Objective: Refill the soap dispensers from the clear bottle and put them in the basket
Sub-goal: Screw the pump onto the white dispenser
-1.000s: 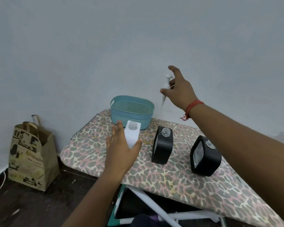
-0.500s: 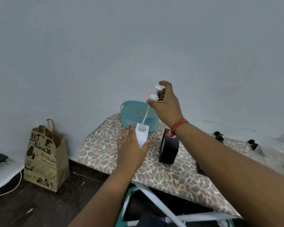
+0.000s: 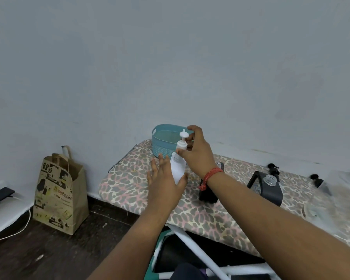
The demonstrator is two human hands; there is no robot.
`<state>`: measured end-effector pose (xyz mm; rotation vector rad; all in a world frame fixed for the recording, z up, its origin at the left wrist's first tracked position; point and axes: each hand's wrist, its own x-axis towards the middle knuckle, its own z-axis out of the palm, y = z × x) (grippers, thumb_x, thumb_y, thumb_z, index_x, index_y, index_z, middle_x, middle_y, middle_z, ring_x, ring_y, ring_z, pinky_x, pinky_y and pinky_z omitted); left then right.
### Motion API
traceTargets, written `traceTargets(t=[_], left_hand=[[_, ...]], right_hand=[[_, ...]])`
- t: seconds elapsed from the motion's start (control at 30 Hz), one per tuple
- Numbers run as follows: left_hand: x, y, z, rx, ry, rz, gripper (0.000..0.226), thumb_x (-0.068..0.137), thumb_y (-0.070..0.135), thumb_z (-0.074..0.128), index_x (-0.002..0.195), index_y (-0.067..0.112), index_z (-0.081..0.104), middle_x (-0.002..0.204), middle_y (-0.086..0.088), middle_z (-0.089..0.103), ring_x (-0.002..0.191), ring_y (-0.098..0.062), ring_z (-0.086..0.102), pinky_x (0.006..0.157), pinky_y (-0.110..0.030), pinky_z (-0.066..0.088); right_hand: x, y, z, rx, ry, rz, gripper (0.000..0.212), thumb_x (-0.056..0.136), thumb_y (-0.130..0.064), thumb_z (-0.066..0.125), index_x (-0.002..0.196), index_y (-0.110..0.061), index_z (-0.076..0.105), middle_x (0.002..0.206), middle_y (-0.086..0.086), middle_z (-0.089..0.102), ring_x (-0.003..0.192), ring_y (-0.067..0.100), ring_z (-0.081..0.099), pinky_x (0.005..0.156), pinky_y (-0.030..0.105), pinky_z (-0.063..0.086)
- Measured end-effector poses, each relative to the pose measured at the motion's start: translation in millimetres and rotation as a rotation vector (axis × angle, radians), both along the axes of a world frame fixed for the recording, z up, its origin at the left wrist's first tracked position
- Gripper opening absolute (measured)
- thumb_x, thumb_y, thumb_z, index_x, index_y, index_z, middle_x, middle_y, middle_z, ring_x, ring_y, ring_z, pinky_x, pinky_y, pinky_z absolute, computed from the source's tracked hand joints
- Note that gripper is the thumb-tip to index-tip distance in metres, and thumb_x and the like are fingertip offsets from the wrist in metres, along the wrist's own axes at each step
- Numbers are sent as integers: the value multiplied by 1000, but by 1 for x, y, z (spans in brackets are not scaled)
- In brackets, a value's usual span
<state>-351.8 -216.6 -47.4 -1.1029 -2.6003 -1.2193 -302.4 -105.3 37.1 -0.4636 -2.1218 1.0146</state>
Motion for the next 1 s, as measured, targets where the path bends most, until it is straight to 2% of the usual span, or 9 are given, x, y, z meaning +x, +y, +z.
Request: traceTargets(t=[0.2,0.33,0.4,0.5,0.6,0.7,0.8,0.87,1.0], left_hand=[[-1,2,-2,21,-14,-1,84,97,50,58,161,14,16,172,-7,6,158,-28,-6,127,-53,8],[-1,3,-3,27,-20,4,84,95,42,62,160,14,18,172,-6,6,158,-27,-5,127,-52,8],[-2,4,-4,40,-34,-1,84,94,40,64,160,14,18,172,-5,6,158,-26,-5,127,-52,7],[-1,4,-4,51,-51,-7,86,93,35,65,161,16,16,173,-3,3,158,-24,-7,127,-51,3],[-2,4,-4,40,-55,-5,86,94,32,63,162,17,12,173,-3,0,158,-23,-9,127,-50,1],[-1,4,-3,46,-59,1,86,95,30,63,162,16,12,173,-3,0,158,-23,-9,128,-49,1],[-1,4,-3,48,-67,7,85,94,26,63,162,17,13,173,-1,0,158,-21,-9,128,-49,2],[-1,4,-3,57,-70,4,85,93,25,63,162,18,14,173,-1,1,158,-21,-8,128,-49,2],[-1,4,-3,63,-68,1,85,93,25,64,162,19,15,173,-1,2,158,-20,-8,128,-49,2]], right_hand=[[-3,-1,-15,11,-91,-3,67,80,-6,74,135,-22,39,94,-17,57,90,11,62,78,22,48],[-6,-3,-20,4,-133,-25,64,82,-4,71,136,-20,40,95,-17,57,87,4,58,69,7,38],[-9,-6,-21,-51,-128,-46,61,83,-3,69,134,-20,41,96,-17,57,85,-5,55,66,3,35],[-11,-12,-26,-120,-75,-91,55,85,-2,64,133,-20,44,99,-12,58,85,-8,52,62,-1,35],[-12,-19,-31,-141,-17,-149,45,87,-5,65,128,-18,48,102,-10,58,86,-4,53,62,-3,35],[-14,-22,-34,-136,10,-210,35,84,-10,74,114,-14,57,106,-2,58,87,5,52,65,-2,35],[-17,-22,-35,-148,3,-231,28,82,-16,78,105,-16,61,107,1,60,90,10,56,69,5,37],[-18,-21,-35,-156,4,-221,29,80,-18,80,100,-18,60,106,1,60,93,13,58,76,16,42],[-17,-22,-36,-160,26,-181,38,78,-23,83,106,-17,58,110,1,57,99,15,58,87,26,48]])
